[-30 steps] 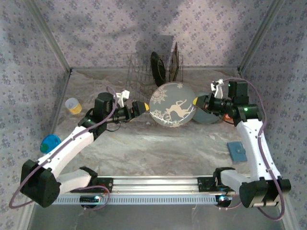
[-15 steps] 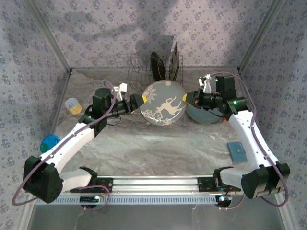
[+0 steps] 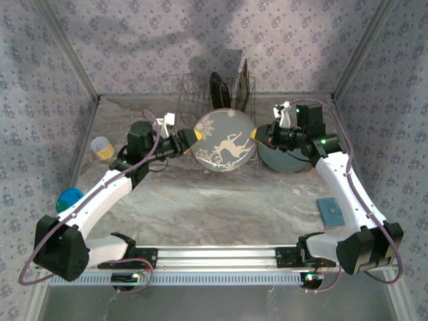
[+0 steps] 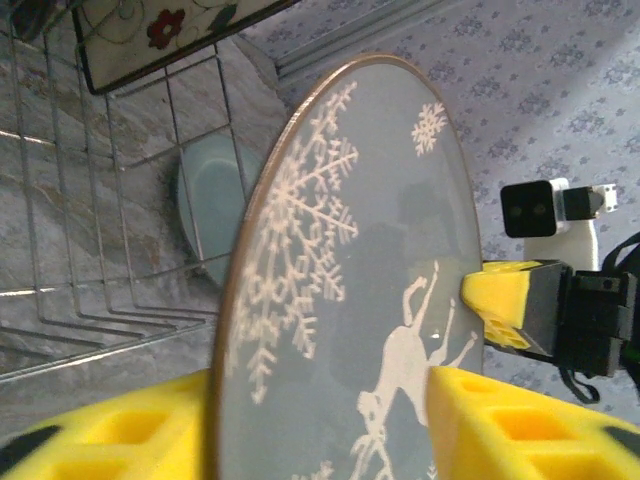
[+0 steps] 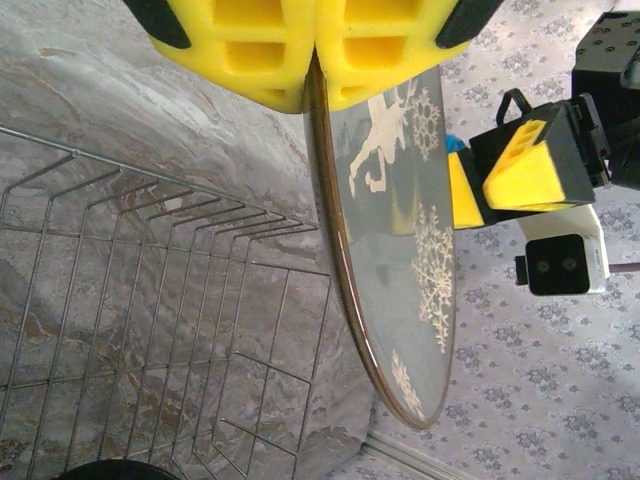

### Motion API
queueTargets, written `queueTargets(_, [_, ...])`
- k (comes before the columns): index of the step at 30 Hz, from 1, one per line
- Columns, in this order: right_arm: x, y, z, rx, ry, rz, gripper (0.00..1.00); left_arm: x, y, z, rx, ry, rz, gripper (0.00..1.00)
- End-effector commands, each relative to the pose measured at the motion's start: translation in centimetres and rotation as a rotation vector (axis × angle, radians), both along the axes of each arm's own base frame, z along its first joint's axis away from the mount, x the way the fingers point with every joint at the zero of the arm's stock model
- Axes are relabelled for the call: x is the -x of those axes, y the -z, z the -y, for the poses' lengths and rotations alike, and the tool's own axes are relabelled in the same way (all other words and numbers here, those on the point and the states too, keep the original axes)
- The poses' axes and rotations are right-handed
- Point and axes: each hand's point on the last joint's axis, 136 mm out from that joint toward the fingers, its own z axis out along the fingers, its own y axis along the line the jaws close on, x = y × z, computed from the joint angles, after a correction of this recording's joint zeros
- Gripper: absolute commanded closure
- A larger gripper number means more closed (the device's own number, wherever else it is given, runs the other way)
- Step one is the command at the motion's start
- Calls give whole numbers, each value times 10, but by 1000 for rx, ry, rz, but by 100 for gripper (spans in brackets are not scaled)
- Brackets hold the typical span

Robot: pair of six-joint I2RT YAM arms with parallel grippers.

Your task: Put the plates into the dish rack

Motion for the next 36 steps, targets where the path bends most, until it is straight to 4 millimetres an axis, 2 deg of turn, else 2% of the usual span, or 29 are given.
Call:
queueTargets(1, [-4,-47,-12,-82,-43,135,100,-1,-11,2,27,14,40,57])
queueTargets(4, [-6,-46,-14,-85,-44,134,100,0,-12,1,31,14,40,64])
queueTargets(11, [-10,-40,-18,-81,-53,120,100,0,-13,-1,37,7,41,92])
queueTargets(14, [-12,-36,-20,-78,-55,113,100,0,-14,-3,38,2,41,100])
queueTargets(26, [-19,-21,-20,-69,-51,77,99,-8,-31,-22,91,-40,69,100])
queueTargets(31, [-22,-17,-22,-72,-55,66,90,-10,-34,-29,120,-56,72,100])
queueTargets(36, [-23,-15,-22,-69,-50,63,73,-11,-36,-34,128,-70,75,100])
